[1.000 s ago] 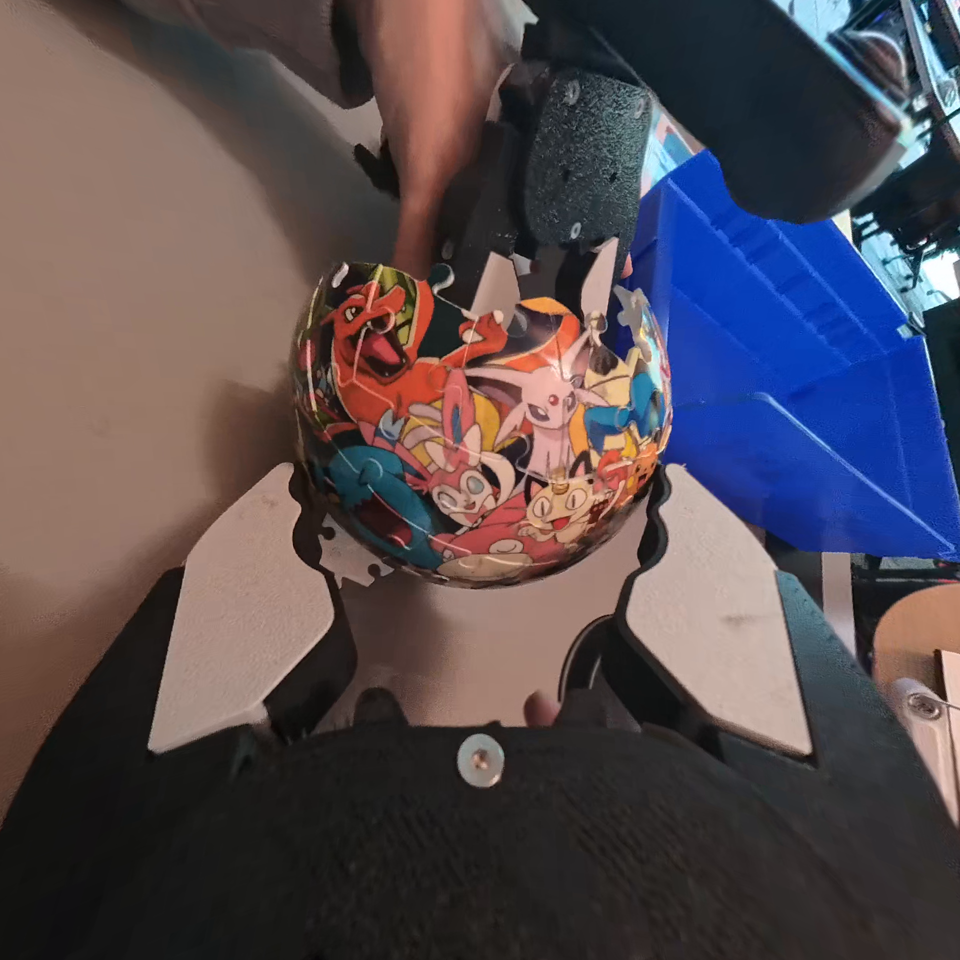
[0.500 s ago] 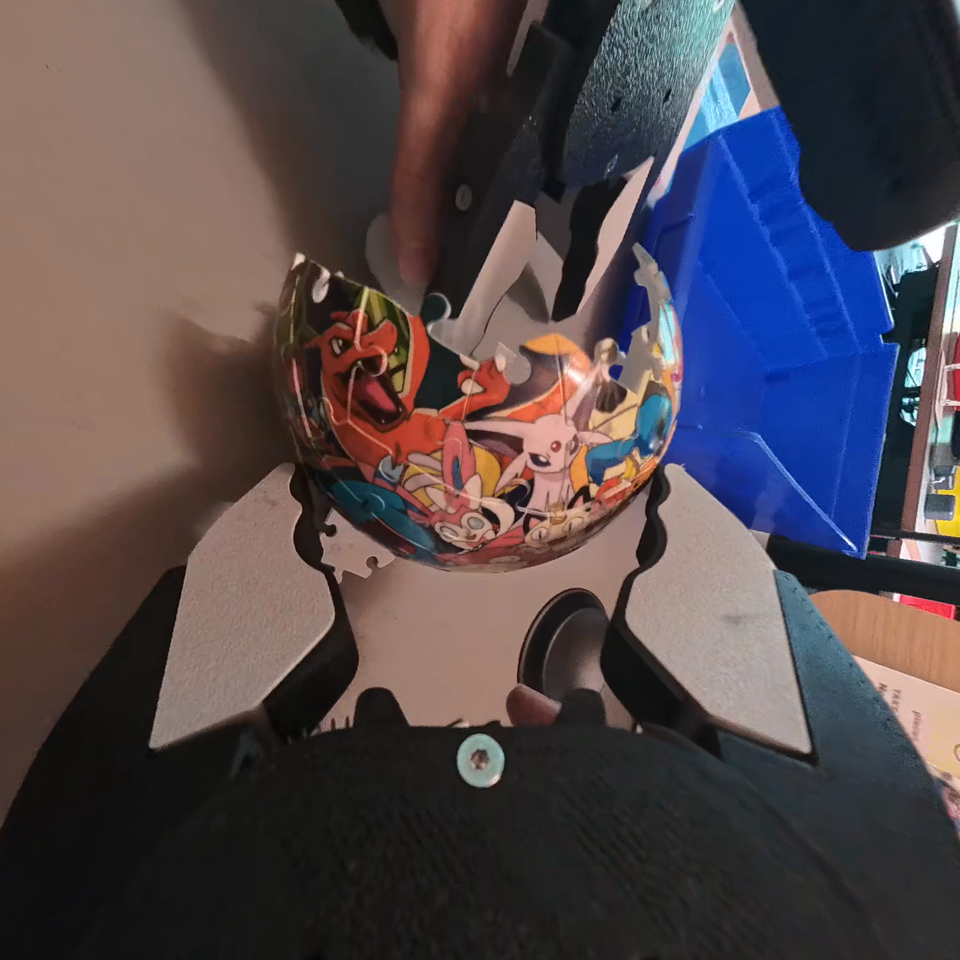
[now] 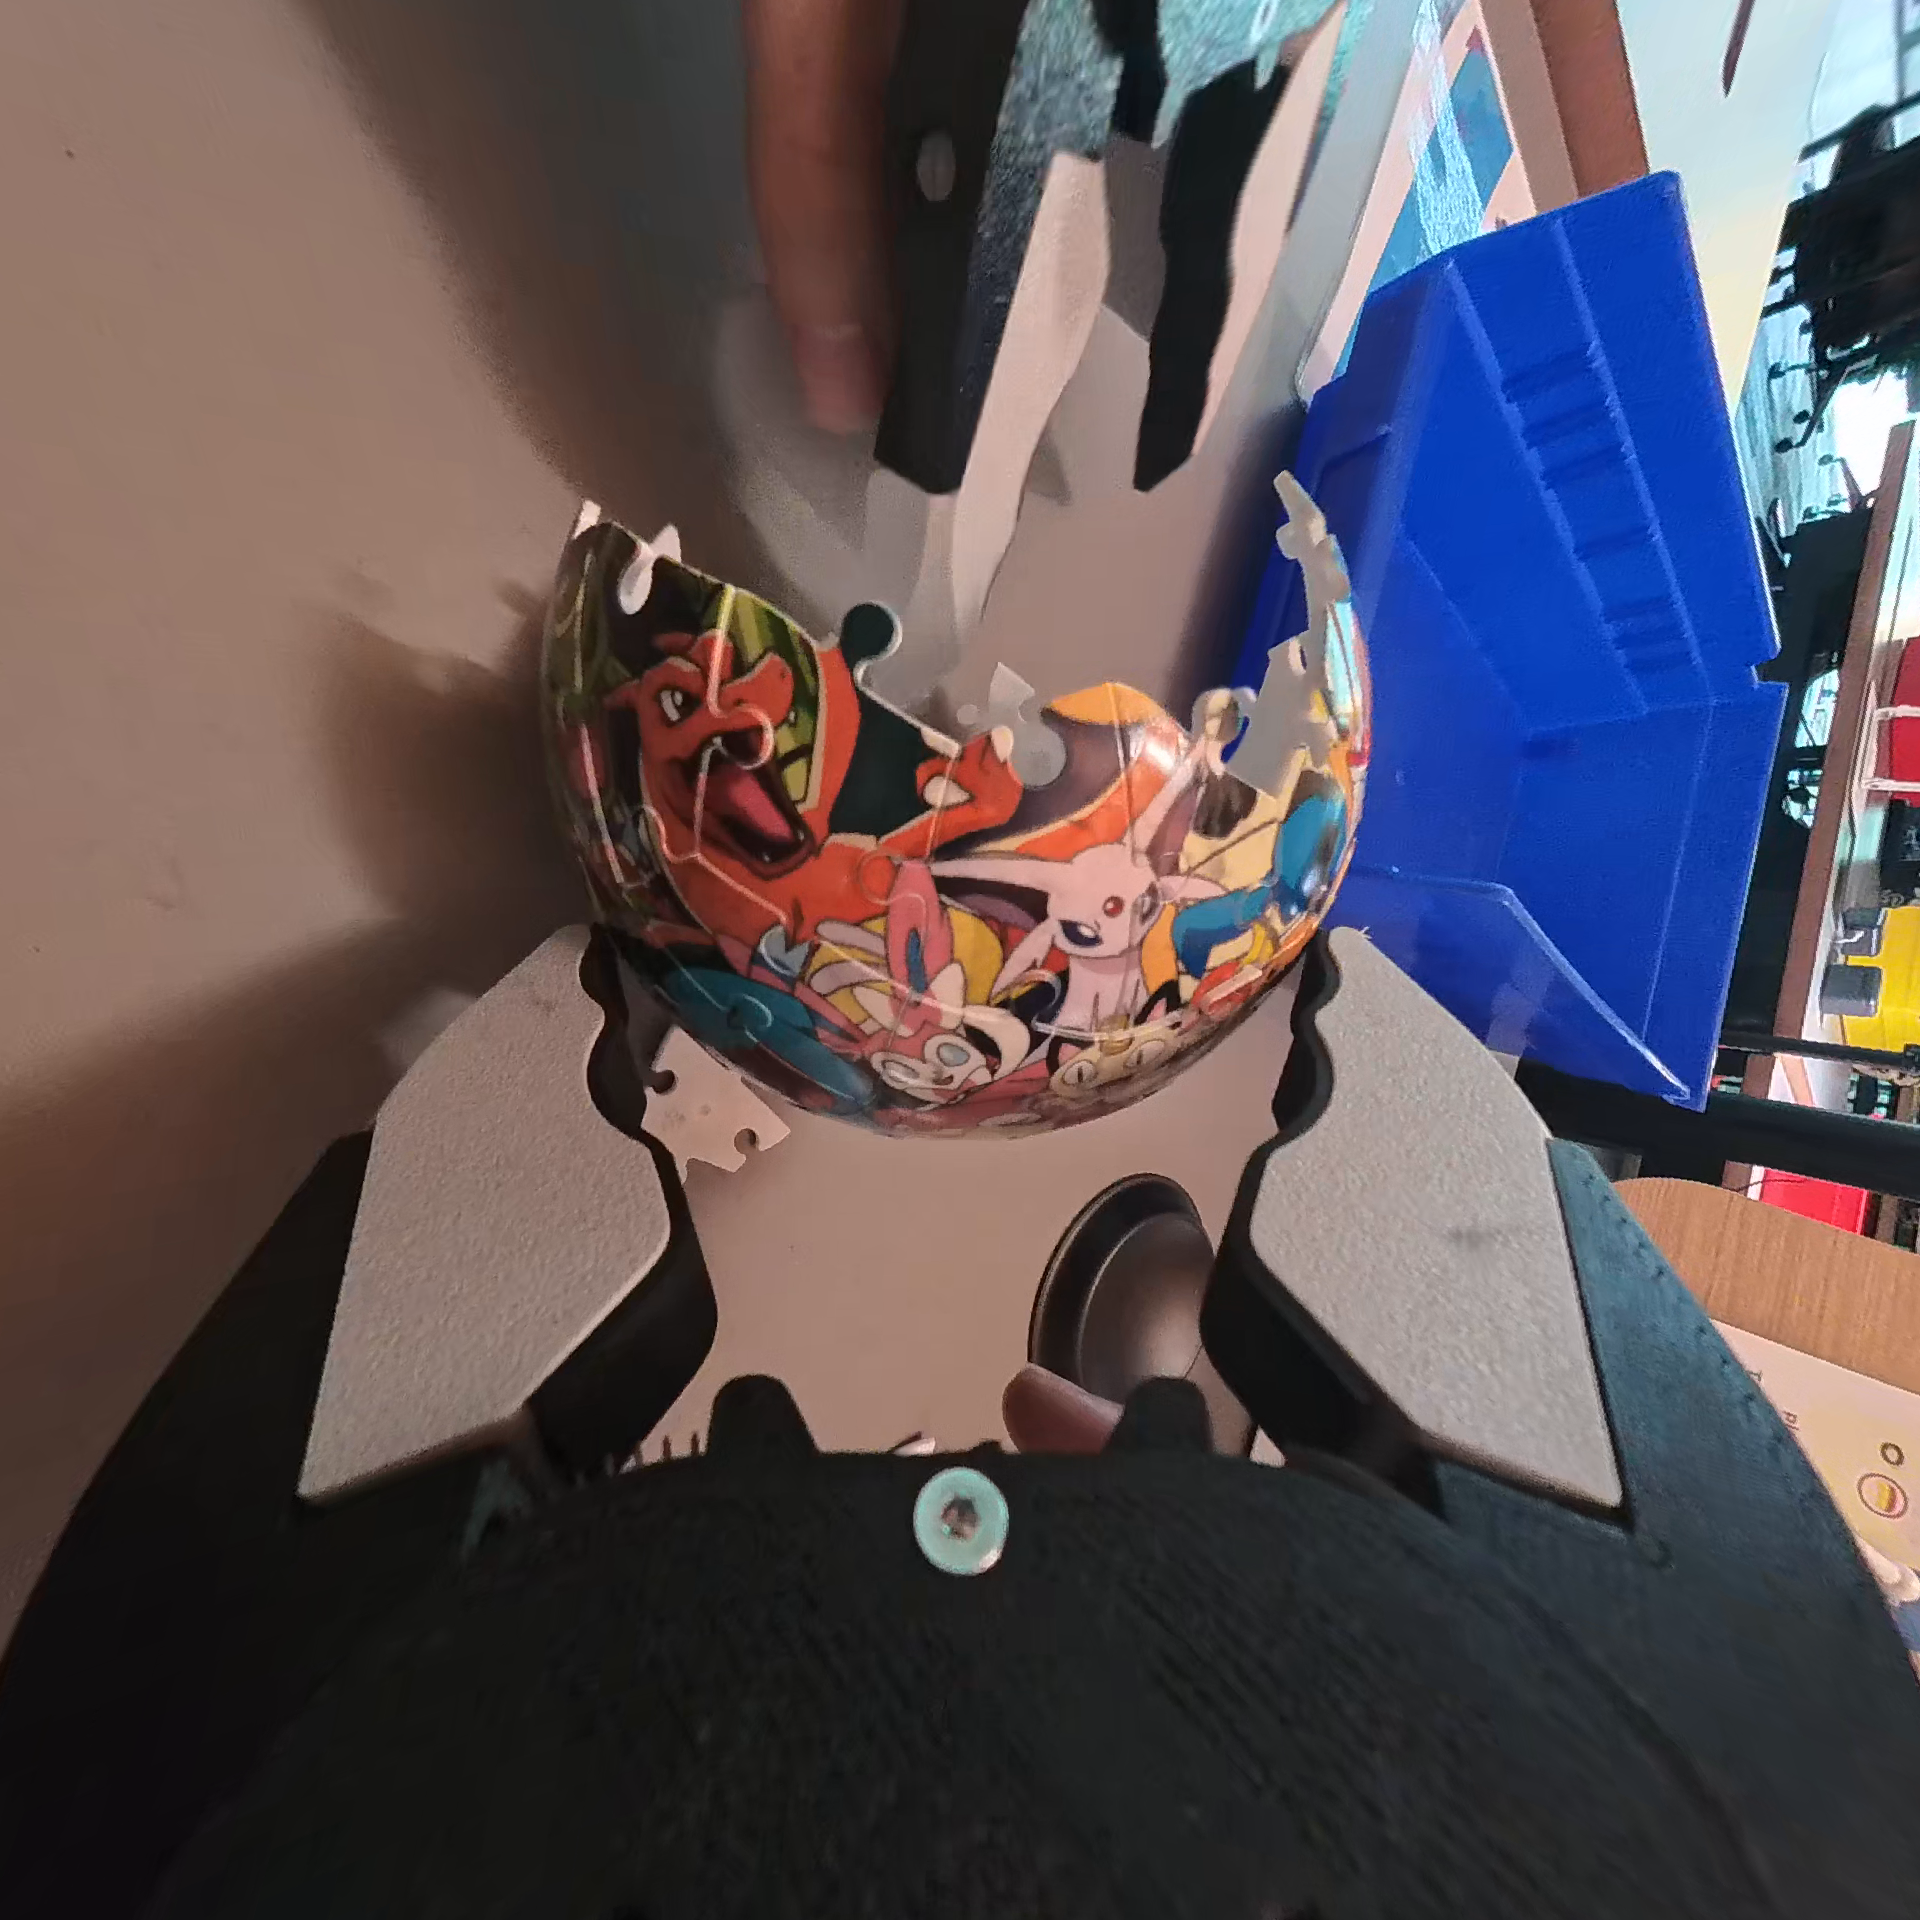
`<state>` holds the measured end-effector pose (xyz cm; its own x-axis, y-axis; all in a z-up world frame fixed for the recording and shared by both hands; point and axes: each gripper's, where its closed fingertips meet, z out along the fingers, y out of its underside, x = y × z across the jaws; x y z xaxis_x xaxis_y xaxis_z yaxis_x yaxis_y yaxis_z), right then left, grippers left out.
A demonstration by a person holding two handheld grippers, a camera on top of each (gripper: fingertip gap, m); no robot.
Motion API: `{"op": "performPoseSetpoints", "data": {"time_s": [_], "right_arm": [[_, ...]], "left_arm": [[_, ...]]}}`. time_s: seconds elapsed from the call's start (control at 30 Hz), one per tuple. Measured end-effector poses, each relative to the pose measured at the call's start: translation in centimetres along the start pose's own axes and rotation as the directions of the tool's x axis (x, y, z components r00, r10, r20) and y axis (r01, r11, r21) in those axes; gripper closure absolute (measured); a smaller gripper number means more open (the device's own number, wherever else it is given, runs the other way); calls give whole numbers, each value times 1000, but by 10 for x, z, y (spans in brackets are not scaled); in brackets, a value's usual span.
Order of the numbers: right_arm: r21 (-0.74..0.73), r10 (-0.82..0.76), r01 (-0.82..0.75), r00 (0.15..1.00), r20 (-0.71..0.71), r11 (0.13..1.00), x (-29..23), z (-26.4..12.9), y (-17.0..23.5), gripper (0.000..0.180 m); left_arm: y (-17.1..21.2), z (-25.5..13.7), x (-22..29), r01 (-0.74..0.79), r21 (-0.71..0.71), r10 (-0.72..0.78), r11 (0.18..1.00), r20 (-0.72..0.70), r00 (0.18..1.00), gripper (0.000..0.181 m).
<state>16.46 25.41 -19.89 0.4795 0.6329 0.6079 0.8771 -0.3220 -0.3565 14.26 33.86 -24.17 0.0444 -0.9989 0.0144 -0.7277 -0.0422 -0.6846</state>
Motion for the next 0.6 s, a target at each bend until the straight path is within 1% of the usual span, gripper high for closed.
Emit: {"op": "performPoseSetpoints", "data": {"time_s": [0.07, 0.13, 0.2, 0.23, 0.27, 0.3, 0.33, 0.37, 0.4, 0.43, 0.47, 0.5, 0.57, 0.6], "right_arm": [[-1, 1, -1, 1000, 1, 1000, 0, 0, 0, 59], [1, 2, -2, 1000, 1, 1000, 0, 0, -1, 59], [2, 0, 0, 1000, -1, 1000, 0, 0, -2, 59], [2, -1, 1, 1000, -3, 1000, 0, 0, -2, 59], [2, 0, 0, 1000, -3, 1000, 0, 0, -1, 59], [-1, 0, 0, 1000, -4, 1000, 0, 0, -1, 60], [-5, -1, 1, 1000, -5, 1000, 0, 0, 0, 60], [-6, -2, 2, 1000, -6, 1000, 0, 0, 1, 60], [-2, 0, 0, 1000, -7, 1000, 0, 0, 1, 60], [3, 3, -3, 1000, -7, 1000, 0, 0, 1, 59], [5, 4, -4, 1000, -7, 1000, 0, 0, 1, 59], [5, 5, -5, 1000, -7, 1000, 0, 0, 1, 60], [6, -1, 1, 1000, -8, 1000, 0, 0, -1, 60], [7, -4, 4, 1000, -9, 1000, 0, 0, -1, 60]], "left_arm": [[-4, 2, 6, -36, -1, 36, 999, -37, 999, 81], [-1, 6, 9, -93, -48, 91, 994, -58, 994, 81], [1, 8, 1, -144, -85, 144, 986, -11, 990, 80], [0, 7, -6, -141, -86, 144, 986, 24, 989, 81], [0, 6, -8, -126, -88, 129, 988, 24, 991, 82], [1, 5, -5, -115, -92, 113, 989, -24, 993, 89], [3, 1, 5, -111, -84, 100, 990, -117, 988, 107], [3, -3, 15, -99, -58, 84, 993, -213, 973, 120], [3, -9, 22, -81, -28, 69, 996, -301, 951, 121], [4, -15, 31, -68, -10, 58, 998, -405, 912, 124], [7, -21, 38, -39, -21, 23, 999, -501, 865, 128], [9, -23, 41, 14, -59, -44, 998, -557, 830, 131], [6, -23, 43, 137, -132, -189, 982, -620, 761, 149], [4, -24, 46, 177, -165, -241, 970, -653, 718, 152]]}}
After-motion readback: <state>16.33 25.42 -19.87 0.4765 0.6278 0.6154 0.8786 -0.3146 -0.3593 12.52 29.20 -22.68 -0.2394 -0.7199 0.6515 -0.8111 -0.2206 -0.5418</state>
